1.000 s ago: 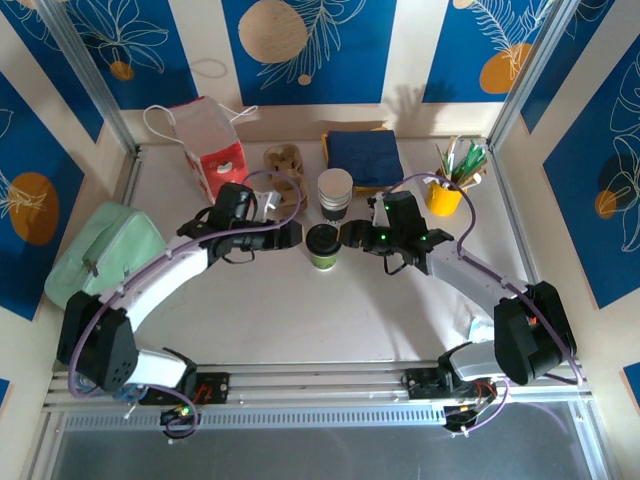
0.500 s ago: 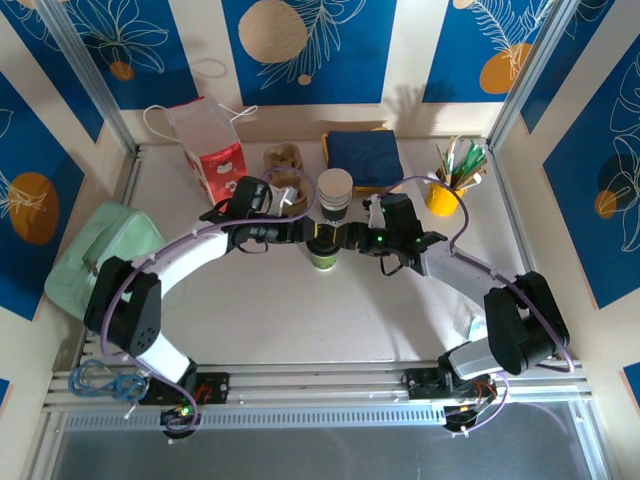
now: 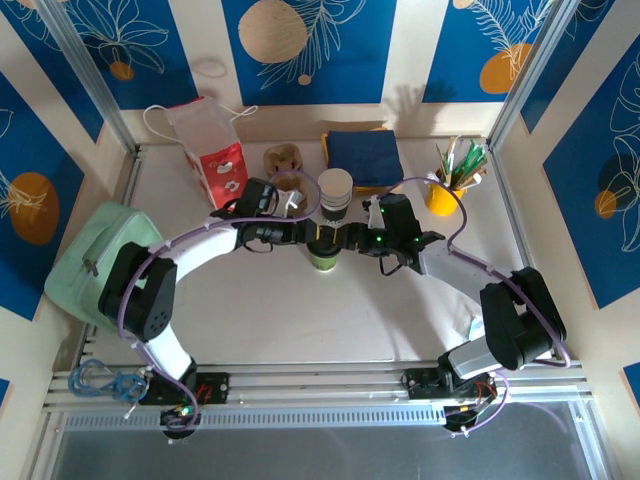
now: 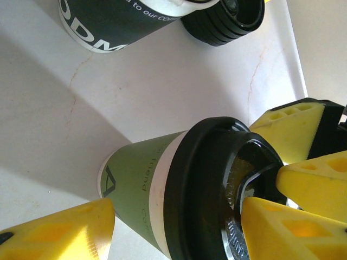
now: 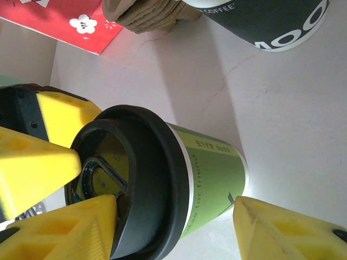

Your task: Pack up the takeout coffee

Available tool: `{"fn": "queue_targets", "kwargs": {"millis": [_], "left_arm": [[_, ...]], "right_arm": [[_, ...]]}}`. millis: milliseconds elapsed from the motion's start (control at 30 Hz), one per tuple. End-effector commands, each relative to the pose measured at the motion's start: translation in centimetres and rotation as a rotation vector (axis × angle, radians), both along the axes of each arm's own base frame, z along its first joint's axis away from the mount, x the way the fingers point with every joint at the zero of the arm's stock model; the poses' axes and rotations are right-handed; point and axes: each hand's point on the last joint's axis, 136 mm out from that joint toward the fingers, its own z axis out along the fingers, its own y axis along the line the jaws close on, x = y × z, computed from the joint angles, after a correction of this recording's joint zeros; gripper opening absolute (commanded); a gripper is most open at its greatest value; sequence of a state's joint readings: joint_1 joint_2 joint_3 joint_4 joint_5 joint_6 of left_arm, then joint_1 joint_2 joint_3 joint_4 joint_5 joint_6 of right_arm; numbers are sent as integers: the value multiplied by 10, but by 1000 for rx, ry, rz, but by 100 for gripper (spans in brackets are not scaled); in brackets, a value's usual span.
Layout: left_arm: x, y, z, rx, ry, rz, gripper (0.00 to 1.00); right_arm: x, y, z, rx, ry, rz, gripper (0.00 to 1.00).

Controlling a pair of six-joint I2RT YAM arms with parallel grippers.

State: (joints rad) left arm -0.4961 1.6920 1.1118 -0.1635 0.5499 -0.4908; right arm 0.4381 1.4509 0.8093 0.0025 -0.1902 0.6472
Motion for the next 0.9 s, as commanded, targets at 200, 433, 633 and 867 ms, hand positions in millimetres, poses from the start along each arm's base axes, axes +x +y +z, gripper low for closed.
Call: {"fn": "queue_targets", "kwargs": {"millis": [200, 433, 633, 867], "left_arm": [[5, -7, 13, -24, -45, -27, 61], [1, -6, 10, -33, -39, -32, 56], [0, 1, 0, -17, -28, -16, 53], [-4, 6, -11, -4, -8, -6, 50]], "right_arm": [[4, 0, 5, 9, -29, -4, 59], [5, -1, 3, 5, -22, -8, 59], [7, -1, -3, -11, 9, -21, 59], [7, -1, -10, -53, 30, -36, 58]]}}
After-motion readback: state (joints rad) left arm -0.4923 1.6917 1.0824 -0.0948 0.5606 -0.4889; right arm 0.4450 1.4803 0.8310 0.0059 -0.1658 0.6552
